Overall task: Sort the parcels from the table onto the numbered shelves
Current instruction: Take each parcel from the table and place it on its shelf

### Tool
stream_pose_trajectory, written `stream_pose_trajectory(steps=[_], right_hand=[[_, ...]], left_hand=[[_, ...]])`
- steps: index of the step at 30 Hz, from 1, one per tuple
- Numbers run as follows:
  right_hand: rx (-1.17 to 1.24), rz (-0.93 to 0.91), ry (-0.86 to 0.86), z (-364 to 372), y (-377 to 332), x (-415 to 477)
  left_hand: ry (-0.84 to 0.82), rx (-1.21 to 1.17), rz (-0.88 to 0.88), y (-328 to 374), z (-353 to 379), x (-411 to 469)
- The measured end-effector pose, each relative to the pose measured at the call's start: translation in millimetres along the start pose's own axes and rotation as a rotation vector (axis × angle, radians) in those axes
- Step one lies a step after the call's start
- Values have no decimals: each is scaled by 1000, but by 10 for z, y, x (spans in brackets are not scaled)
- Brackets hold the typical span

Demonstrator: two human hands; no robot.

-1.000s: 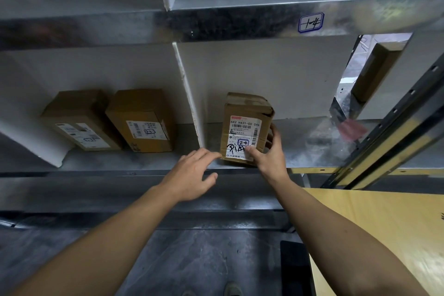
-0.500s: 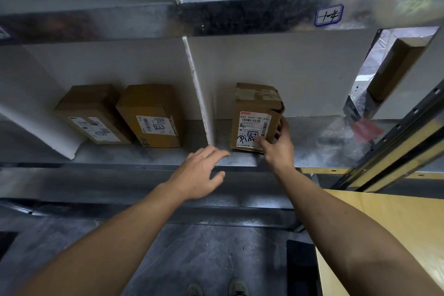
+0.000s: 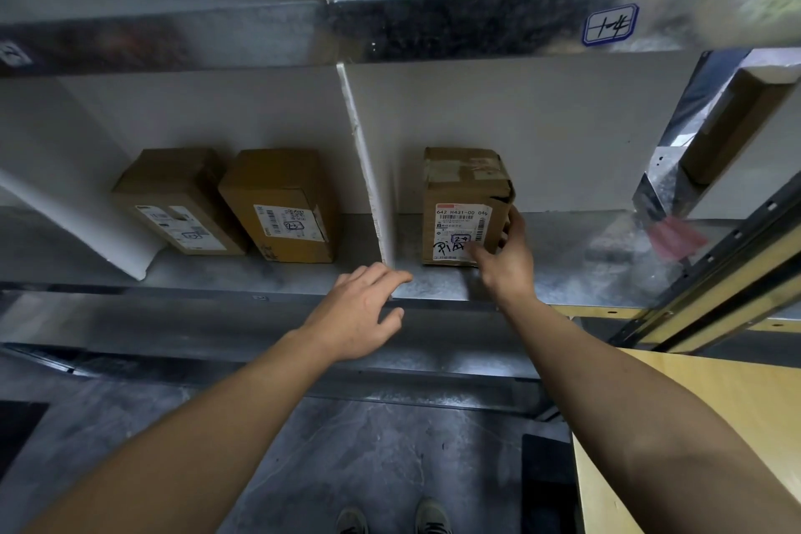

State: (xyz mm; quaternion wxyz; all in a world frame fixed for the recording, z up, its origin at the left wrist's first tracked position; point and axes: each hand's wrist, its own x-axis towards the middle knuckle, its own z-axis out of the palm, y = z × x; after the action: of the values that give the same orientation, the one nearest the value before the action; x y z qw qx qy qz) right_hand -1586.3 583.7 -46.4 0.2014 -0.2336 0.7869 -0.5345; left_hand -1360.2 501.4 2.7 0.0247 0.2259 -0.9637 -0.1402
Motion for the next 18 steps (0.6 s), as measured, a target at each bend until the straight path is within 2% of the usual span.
stream_pose_trajectory(steps=[9, 18], right_hand=[[-110, 26, 13, -108, -23, -237], [-517, -98, -33, -135, -133, -1030]], left_hand=[[14, -3, 11, -20, -53, -57], [-26, 157, -21, -243, -110, -433]])
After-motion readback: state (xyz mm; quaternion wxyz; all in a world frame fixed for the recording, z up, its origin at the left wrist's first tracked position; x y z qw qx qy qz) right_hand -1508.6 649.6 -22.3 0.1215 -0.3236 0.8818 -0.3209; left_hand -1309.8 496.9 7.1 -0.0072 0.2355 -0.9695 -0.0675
